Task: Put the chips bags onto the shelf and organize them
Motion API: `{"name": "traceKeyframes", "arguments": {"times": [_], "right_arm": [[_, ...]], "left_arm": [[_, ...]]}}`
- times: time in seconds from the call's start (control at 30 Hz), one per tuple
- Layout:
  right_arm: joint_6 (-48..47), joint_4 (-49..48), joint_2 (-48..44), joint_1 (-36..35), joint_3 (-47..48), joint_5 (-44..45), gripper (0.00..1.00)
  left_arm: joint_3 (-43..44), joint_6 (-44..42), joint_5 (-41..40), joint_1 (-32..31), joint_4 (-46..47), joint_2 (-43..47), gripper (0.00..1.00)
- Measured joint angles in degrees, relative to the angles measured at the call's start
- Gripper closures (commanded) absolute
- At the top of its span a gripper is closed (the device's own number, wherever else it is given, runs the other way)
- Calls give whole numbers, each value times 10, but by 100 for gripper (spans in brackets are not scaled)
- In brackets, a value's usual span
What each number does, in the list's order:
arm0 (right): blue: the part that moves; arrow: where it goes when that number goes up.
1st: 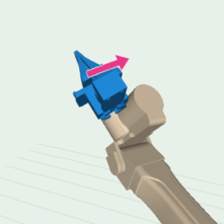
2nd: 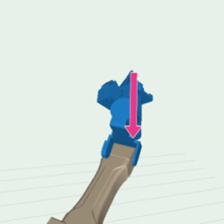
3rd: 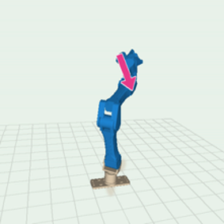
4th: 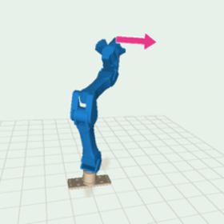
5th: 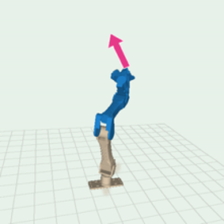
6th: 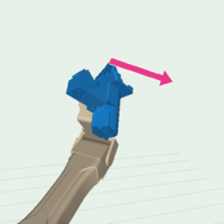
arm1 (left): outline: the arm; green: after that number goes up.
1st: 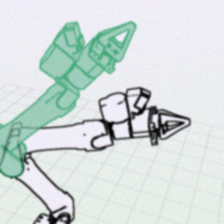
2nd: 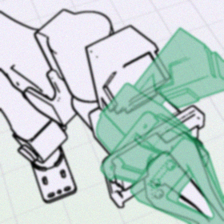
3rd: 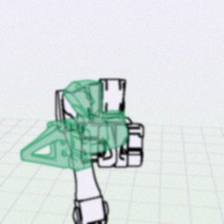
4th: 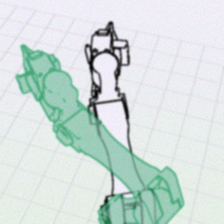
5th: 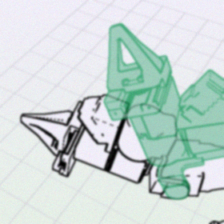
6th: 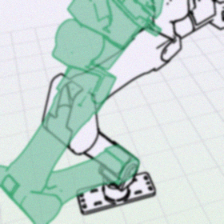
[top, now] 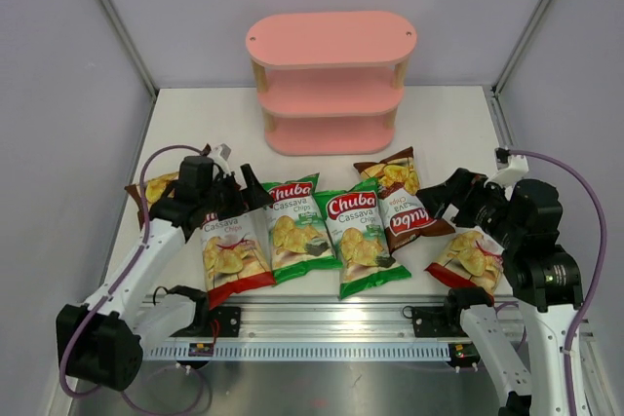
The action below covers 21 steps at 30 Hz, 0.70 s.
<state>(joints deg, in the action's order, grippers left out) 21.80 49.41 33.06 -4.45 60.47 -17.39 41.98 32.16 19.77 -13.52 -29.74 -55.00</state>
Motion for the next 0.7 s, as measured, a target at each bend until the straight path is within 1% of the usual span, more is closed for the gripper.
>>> {"name": "traceKeyframes", "arguments": {"times": [0.13, 0.23, 0.37, 0.5, 0.7], "right_arm": [[9, -17, 0, 0, -8, -32, 1], [13, -21, 0, 0, -13, -43, 1], [16, -25, 0, 0, -14, -49, 1], [19, -30, -1, 0, -14, -51, 0], [25, -40, 0, 0, -24, -64, 1]], "left_arm": [[-3, 20, 11, -21, 52, -59, 1], [-3, 28, 8, -39, 74, -104, 3], [-3, 29, -27, -70, 78, -148, 3], [-9, 32, -38, -83, 91, -170, 6], [-60, 59, -25, -87, 156, -182, 7]]}}
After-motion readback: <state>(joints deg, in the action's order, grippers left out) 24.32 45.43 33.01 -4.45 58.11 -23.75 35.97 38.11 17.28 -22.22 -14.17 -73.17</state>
